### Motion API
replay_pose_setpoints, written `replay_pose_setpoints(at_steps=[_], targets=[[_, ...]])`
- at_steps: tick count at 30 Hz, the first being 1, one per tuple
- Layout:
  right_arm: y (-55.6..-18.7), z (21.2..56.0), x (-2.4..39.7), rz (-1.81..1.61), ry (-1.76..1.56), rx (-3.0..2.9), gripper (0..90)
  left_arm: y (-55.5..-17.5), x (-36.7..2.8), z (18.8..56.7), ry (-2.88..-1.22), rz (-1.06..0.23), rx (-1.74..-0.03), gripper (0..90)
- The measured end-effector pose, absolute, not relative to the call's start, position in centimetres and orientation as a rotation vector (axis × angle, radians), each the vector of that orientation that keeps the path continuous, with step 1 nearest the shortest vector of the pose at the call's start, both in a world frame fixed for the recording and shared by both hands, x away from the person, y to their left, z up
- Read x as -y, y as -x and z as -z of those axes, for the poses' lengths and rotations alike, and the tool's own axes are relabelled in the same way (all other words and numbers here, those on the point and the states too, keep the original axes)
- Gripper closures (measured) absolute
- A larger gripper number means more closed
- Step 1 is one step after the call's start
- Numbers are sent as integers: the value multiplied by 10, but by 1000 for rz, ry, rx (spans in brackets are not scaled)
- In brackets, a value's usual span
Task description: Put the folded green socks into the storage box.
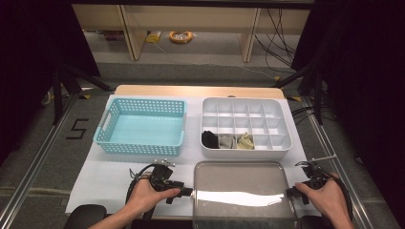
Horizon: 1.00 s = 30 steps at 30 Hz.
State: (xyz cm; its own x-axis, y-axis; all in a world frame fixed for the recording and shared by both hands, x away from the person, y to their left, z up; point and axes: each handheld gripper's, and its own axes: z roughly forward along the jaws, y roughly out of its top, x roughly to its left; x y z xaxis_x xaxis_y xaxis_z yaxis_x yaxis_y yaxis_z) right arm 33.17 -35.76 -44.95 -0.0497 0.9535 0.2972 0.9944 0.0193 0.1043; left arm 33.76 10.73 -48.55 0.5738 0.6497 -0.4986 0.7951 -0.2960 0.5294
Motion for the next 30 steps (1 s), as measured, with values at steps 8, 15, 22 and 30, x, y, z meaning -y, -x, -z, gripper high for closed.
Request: replay_pose_setpoints(at_steps=[8,15,22,30], targets=[[-333,449,353,398,2066,2160,651,-339,-102,486,-2035,245,-1152,470],[-335,452,356,418,2057,2165,663,-339,-100,486,-2043,241,-1155,484],[-336,449,351,382,2079,2050,671,-340,-98,486,-2034,253,-1169,492],[-336,448,352,375,2086,2045,673,-341,-92,486,-2033,272,-1167,495]])
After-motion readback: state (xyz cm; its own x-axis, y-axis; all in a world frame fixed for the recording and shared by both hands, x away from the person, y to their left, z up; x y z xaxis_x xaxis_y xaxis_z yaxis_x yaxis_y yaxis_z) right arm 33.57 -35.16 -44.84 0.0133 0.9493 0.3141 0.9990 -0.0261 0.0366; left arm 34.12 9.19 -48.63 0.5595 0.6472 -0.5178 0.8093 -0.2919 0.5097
